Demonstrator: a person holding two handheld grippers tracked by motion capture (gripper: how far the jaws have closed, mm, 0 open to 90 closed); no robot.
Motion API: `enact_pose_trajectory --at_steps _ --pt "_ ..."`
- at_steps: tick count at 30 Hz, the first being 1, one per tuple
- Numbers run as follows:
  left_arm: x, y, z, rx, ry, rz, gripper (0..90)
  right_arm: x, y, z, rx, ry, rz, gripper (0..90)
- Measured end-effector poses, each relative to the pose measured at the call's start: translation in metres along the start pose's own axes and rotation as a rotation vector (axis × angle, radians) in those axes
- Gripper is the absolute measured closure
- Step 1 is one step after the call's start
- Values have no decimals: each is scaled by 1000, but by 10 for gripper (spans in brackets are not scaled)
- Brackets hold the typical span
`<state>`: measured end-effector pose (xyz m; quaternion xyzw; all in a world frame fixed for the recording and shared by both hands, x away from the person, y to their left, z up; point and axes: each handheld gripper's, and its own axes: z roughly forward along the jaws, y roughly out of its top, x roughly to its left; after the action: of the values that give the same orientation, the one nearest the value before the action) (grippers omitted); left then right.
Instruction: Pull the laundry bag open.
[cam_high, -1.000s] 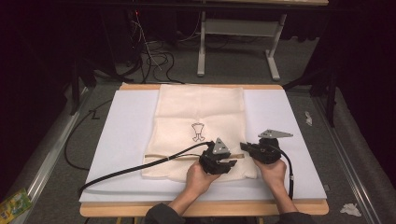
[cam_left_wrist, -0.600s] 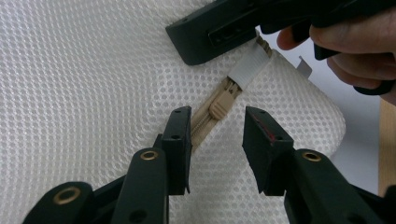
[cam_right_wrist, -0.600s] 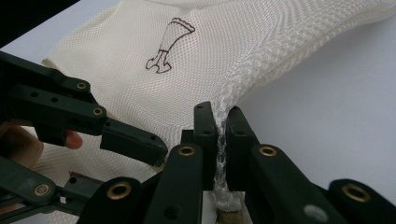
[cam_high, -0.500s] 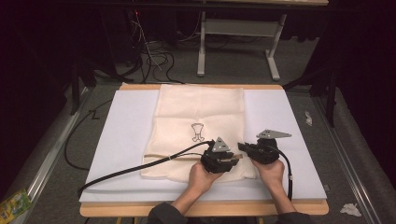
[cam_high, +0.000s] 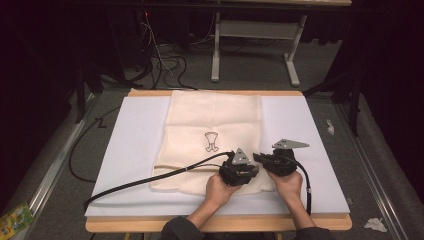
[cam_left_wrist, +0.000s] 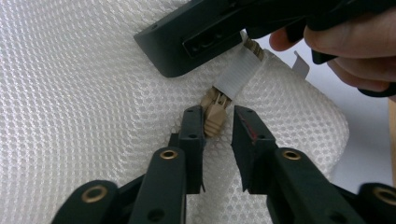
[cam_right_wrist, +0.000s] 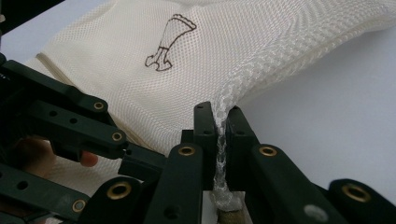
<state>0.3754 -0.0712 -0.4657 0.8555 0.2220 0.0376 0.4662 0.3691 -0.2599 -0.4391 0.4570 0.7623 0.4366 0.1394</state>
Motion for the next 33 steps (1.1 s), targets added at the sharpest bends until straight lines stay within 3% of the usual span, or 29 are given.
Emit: enact_pose_trajectory --at_steps 8,10,17,26,33 --pt "-1 1 -4 -6 -29 2 836 -1 -2 0 1 -6 -2 873" --pt "-4 0 -4 -6 -27 13 838 -3 -4 -1 -4 -2 5 873" --pt "-1 0 0 -5 -36 -18 817 -3 -5 -1 0 0 9 873" --pt "1 0 0 6 -46 -33 864 -3 -6 1 4 2 0 872" --pt "1 5 -8 14 -53 -14 867 -5 -6 -3 13 0 -14 873"
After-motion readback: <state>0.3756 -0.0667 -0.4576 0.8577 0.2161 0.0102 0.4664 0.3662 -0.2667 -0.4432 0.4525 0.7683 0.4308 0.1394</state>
